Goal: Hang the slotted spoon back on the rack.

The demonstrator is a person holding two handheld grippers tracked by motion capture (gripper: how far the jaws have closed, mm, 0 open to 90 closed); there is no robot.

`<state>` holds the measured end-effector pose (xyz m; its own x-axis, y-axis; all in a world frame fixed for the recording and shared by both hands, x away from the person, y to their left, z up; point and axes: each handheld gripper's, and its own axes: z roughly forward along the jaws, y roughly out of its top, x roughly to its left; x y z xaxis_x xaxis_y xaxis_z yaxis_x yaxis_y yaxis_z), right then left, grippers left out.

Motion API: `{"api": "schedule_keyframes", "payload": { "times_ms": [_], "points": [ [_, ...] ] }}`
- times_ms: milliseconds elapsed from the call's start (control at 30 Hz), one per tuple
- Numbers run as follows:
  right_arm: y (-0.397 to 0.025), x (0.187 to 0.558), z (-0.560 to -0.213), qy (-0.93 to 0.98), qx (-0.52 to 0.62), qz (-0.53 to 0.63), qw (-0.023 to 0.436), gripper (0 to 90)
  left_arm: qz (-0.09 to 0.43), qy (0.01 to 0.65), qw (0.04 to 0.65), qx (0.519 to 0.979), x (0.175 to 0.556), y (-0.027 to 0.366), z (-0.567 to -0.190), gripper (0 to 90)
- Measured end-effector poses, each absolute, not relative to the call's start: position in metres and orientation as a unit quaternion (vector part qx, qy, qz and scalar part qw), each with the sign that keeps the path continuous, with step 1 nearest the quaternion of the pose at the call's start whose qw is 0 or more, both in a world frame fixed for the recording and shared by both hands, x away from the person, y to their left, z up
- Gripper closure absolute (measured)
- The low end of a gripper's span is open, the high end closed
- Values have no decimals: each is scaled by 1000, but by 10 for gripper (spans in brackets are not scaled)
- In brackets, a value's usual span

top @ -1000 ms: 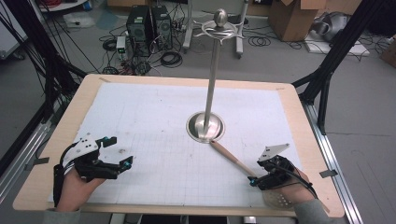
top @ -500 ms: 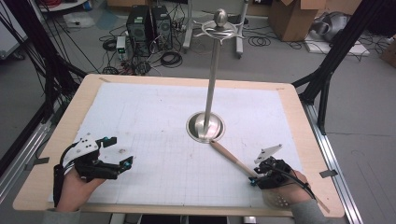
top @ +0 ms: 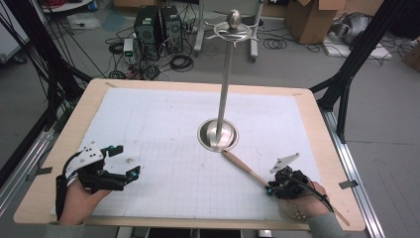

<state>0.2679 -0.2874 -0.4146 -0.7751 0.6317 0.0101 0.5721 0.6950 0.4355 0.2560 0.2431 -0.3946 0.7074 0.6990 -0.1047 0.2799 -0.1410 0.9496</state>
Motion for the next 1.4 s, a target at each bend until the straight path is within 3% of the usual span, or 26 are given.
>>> {"api": "schedule_keyframes", "payload": {
  "times_ms": [733,1400],
  "points": [
    [-305,269,-398,894,332,290,84,780,187,333,571,727,255,244,-393,27],
    [-323,269,-366,844,320,411,126,780,189,333,572,726,254,246,-391,27]
  ]
}}
